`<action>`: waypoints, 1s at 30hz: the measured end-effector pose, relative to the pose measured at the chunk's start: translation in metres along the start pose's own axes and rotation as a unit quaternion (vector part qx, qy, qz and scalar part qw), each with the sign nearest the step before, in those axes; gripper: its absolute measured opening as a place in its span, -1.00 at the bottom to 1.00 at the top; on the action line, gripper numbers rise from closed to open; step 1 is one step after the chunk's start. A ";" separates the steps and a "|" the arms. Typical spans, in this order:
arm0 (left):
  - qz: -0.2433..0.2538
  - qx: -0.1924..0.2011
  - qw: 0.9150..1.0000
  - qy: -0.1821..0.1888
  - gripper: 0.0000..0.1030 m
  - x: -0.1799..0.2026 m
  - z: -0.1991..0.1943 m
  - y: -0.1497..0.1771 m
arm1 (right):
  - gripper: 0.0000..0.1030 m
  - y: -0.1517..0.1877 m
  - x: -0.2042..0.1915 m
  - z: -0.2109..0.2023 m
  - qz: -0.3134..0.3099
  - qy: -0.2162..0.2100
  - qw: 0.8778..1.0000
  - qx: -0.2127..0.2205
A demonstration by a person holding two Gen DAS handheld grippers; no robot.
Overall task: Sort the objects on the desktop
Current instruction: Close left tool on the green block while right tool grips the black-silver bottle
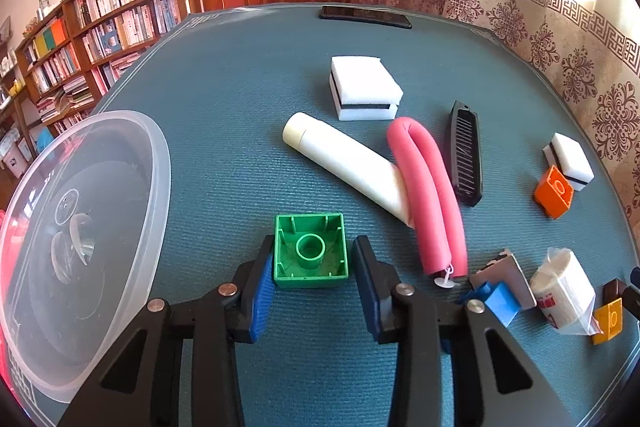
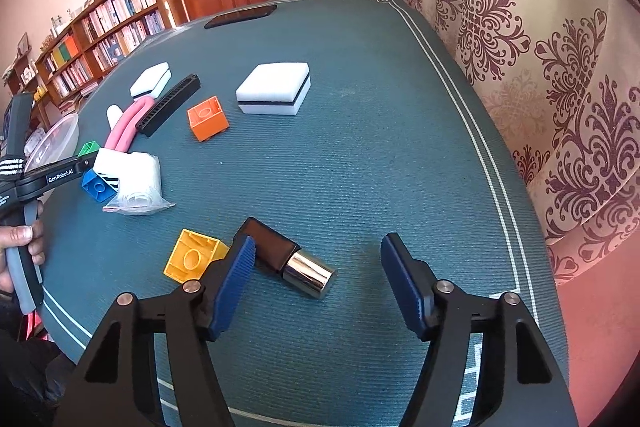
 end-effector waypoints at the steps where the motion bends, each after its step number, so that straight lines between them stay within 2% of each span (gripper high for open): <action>1: 0.001 -0.001 1.000 0.000 -0.19 0.000 0.001 -0.001 | 0.34 0.000 -0.002 0.001 -0.005 -0.001 1.000 0.000; 10: 0.002 -0.003 1.000 0.010 -0.12 0.002 0.008 -0.011 | 0.32 0.001 -0.023 0.015 -0.053 -0.006 0.999 -0.011; 17: 0.011 -0.001 1.000 0.017 0.12 0.007 0.011 -0.013 | -0.13 0.000 -0.019 0.021 -0.051 0.007 0.999 -0.015; 19: 0.009 0.001 1.000 0.024 0.16 0.007 0.011 -0.012 | -0.19 0.000 -0.017 0.021 -0.048 0.008 0.999 -0.013; 21: 0.009 0.002 0.999 0.032 0.26 0.008 0.011 -0.012 | -0.25 0.000 -0.015 0.021 -0.044 0.010 0.999 -0.012; 23: 0.022 -0.001 0.999 0.041 0.57 0.015 0.011 -0.010 | -0.28 0.000 -0.014 0.021 -0.043 0.012 0.999 -0.011; 26: 0.039 -0.004 0.999 0.027 0.71 0.020 0.012 -0.008 | -0.28 0.000 -0.014 0.020 -0.041 0.014 0.999 -0.009; 30: 0.027 -0.012 0.999 0.028 0.89 0.015 0.015 -0.006 | -0.28 0.002 -0.015 0.020 -0.043 0.016 0.999 -0.006</action>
Point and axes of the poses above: each gripper's, at about its wrist camera, not at the fingertips, and z roughly the way its jaws point, x to its right, y to its underside, the point moved 10 cm from there along z, roughly the way its jaws point, and after that the axes turned 2 degrees about -y, right-handed, at the moved point
